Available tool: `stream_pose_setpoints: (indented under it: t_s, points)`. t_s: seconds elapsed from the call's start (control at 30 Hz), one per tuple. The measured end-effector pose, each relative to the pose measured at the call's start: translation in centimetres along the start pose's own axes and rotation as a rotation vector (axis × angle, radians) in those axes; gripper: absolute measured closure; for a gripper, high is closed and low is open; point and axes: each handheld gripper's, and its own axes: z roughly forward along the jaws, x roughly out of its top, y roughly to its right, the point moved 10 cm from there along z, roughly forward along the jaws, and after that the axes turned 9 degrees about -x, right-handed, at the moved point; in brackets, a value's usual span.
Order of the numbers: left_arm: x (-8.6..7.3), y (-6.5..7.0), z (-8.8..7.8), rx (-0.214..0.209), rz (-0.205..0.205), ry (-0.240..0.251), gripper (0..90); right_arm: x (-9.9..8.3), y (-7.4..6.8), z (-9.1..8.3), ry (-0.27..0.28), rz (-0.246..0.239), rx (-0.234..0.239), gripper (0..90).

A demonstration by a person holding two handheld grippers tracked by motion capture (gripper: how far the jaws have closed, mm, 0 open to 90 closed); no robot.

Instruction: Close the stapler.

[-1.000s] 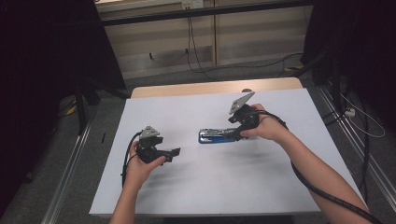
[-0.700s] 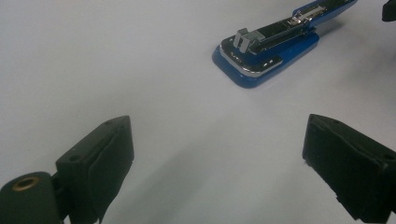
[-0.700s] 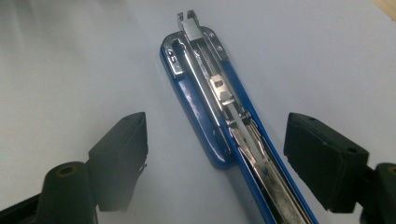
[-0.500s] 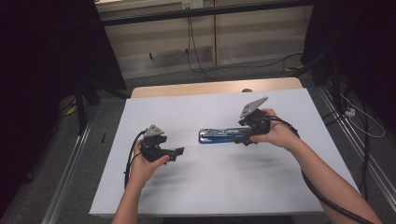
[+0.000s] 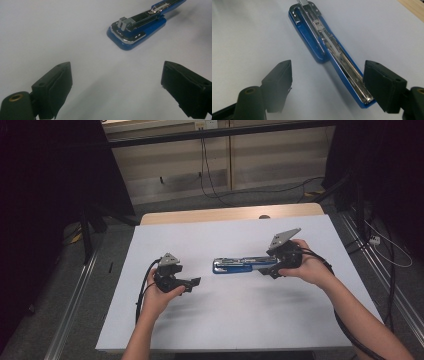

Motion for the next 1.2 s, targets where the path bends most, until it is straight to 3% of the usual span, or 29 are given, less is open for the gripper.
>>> stream_pose_setpoints:
  t_s: [0.23,0.5,0.6,0.73,0.87,0.93,1.2]
  points:
    - [0.2,0.4,0.6,-0.012,0.007,-0.014,12.9,-1.8,0.3,-1.1,-0.011,0.016,-0.029,27.8]
    - [0.6,0.8,1.4,-0.020,0.017,-0.018,23.1,-3.3,1.4,-2.3,0.000,0.081,-0.069,41.0]
    - [0.7,0.8,1.6,-0.019,0.011,-0.021,29.7,-3.9,1.6,-2.7,0.008,0.105,-0.068,45.3]
    - [1.0,0.9,1.9,-0.023,0.035,-0.031,41.9,-4.5,1.6,-3.1,0.006,0.106,-0.089,53.0]
    - [1.3,1.2,2.4,-0.025,0.030,-0.019,52.8,-5.1,1.9,-3.3,-0.001,0.109,-0.105,59.7]
    - [1.4,1.1,2.5,-0.023,0.044,-0.027,56.3,-5.3,1.9,-3.4,0.006,0.130,-0.100,64.7]
    - [1.8,1.2,3.7,-0.021,0.040,-0.023,70.3,-6.1,2.4,-3.5,0.009,0.161,-0.120,76.9]
